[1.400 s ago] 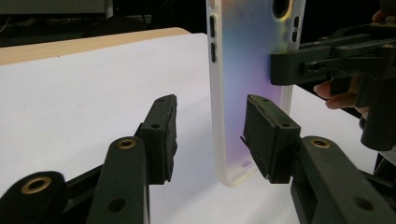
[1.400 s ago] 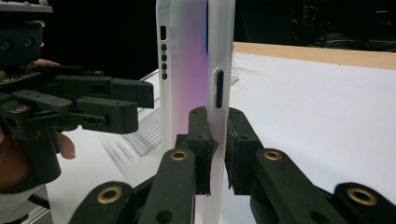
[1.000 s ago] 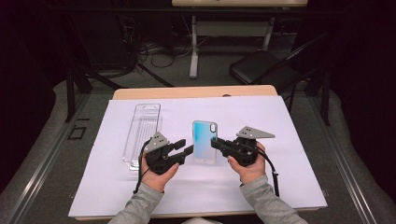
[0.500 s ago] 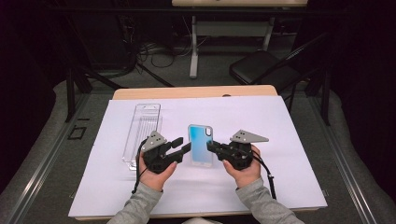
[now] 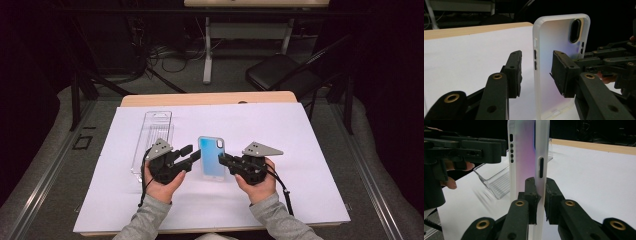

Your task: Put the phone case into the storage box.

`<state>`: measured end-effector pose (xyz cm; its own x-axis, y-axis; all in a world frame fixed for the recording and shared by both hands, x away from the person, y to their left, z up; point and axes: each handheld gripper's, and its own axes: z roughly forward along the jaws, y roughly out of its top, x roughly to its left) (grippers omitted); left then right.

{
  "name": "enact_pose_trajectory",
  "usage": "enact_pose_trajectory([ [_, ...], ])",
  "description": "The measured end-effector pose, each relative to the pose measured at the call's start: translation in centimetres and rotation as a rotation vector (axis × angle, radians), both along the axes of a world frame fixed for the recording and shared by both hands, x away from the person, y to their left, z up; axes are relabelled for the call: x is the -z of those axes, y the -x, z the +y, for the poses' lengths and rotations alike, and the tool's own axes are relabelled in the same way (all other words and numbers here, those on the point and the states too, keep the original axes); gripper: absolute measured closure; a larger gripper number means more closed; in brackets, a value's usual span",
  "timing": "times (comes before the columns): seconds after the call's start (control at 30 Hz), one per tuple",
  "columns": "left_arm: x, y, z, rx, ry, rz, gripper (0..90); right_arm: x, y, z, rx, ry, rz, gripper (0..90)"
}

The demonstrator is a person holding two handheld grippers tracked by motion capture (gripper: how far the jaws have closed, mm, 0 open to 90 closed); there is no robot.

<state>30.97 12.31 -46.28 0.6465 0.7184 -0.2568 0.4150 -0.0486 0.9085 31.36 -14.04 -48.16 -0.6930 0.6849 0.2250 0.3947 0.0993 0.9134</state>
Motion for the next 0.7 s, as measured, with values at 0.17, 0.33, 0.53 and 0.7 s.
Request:
enact_pose_trajectory([
  [0.17,-0.19,0.11,0.09,-0.007,0.003,-0.006,60.4,-0.03,0.14,0.12,0.000,0.004,-0.009,82.2],
  [0.33,-0.34,0.18,0.16,-0.009,0.007,-0.007,61.4,-0.02,0.29,0.29,0.005,0.013,-0.016,82.2],
  [0.53,-0.43,0.19,0.28,-0.020,0.014,-0.003,63.0,0.00,0.44,0.51,0.004,0.019,-0.030,82.2],
  [0.7,-0.44,0.22,0.33,-0.024,0.020,-0.003,64.2,0.01,0.61,0.69,0.006,0.027,-0.035,82.2],
])
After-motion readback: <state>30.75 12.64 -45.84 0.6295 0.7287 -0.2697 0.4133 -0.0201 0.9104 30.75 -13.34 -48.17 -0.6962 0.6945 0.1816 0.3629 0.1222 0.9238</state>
